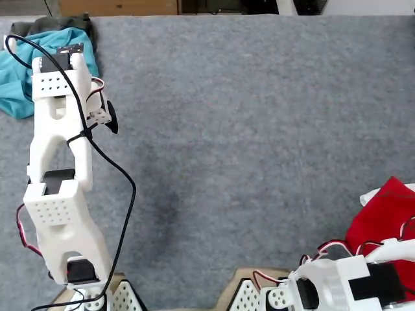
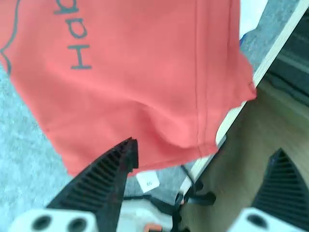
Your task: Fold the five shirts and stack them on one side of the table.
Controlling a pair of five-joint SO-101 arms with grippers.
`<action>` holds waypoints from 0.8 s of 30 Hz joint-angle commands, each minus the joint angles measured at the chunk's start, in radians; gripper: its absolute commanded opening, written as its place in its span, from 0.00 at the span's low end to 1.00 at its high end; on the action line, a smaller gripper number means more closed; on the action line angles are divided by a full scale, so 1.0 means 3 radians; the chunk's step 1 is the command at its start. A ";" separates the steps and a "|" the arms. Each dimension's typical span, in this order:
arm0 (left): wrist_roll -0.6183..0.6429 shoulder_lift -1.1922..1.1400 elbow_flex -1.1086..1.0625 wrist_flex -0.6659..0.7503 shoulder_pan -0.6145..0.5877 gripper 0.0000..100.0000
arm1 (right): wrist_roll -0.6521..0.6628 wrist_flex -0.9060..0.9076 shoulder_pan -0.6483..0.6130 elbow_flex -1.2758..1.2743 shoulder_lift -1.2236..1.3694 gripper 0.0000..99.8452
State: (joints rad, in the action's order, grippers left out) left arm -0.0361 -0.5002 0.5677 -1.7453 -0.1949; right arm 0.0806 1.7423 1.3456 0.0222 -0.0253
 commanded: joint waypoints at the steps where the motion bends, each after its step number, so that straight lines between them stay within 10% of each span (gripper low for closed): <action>1: -0.0005 0.0217 0.0036 -0.0046 0.0005 0.21 | 0.0010 0.0123 -0.0095 0.0038 -0.0315 0.39; 11: 0.0000 0.0289 0.0026 -0.0046 -0.0026 0.21 | -0.0046 0.0128 -0.1220 0.0033 -0.1250 0.26; 24: -0.0015 0.1138 -0.0471 -0.0046 -0.0077 0.21 | -0.1028 0.0107 -0.3987 -0.0724 -0.1614 0.01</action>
State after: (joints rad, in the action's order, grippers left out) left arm -0.0361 -0.2394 0.4588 -1.7484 -0.2010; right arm -0.1588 1.7637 0.3560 -0.1496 -0.4749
